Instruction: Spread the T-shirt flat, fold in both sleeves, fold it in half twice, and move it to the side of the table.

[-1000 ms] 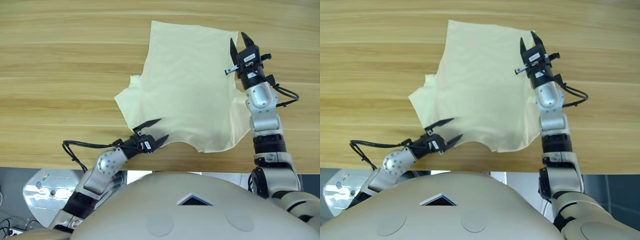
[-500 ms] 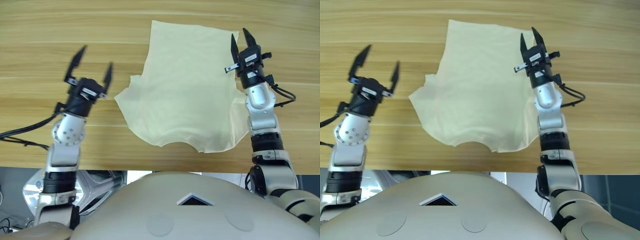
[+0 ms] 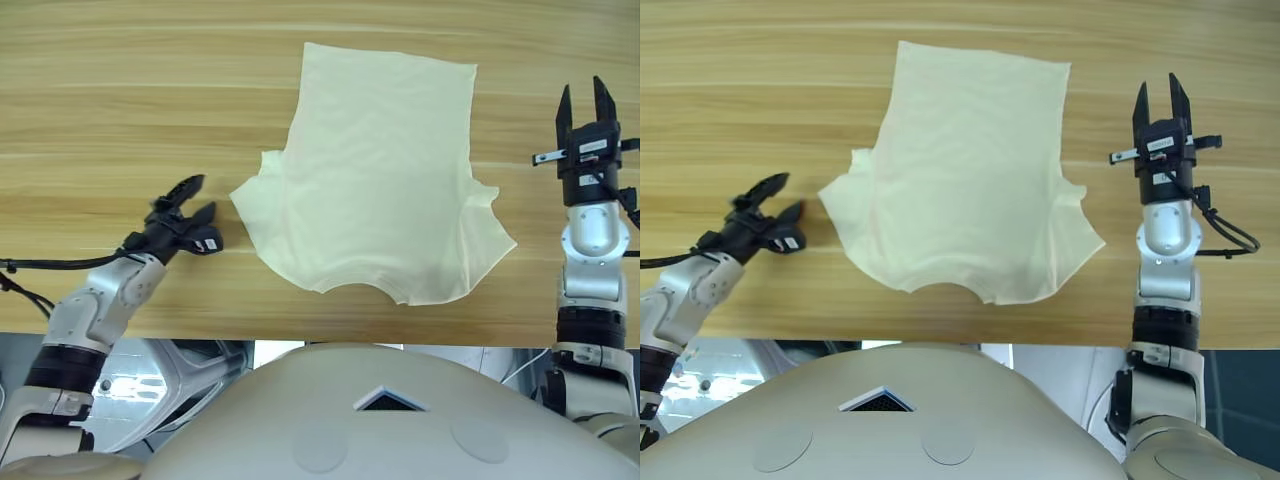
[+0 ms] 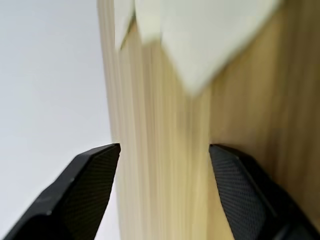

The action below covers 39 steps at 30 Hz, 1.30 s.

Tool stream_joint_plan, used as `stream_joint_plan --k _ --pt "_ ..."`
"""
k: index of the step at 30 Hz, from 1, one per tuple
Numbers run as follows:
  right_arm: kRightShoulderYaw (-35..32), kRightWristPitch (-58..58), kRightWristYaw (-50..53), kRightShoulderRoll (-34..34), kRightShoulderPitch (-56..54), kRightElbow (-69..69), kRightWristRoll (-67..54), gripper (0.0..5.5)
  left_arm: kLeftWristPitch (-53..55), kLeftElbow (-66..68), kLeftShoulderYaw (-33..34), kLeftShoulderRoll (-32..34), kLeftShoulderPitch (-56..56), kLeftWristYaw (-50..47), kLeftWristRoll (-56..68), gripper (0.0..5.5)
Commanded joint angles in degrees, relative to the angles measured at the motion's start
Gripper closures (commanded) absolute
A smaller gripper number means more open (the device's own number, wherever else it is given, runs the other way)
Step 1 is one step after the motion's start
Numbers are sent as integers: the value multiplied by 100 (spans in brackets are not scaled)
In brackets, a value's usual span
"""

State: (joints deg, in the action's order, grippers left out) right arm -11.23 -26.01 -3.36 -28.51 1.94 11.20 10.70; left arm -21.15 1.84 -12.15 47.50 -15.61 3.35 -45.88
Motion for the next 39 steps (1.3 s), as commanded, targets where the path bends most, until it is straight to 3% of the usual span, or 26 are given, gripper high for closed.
stream_joint_plan --k 1,16,25,39 --pt "-30 82 118 15 104 -124 125 412 -12 301 -300 106 66 423 -173 218" --pt "-50 93 291 36 109 -16 200 412 -389 637 -1143 52 774 460 -497 218" --pt "-55 114 308 65 103 -12 179 412 -416 759 -1239 169 860 545 -459 218" --pt "-51 51 316 86 200 31 140 412 42 1025 -1157 -24 1007 392 -451 450"
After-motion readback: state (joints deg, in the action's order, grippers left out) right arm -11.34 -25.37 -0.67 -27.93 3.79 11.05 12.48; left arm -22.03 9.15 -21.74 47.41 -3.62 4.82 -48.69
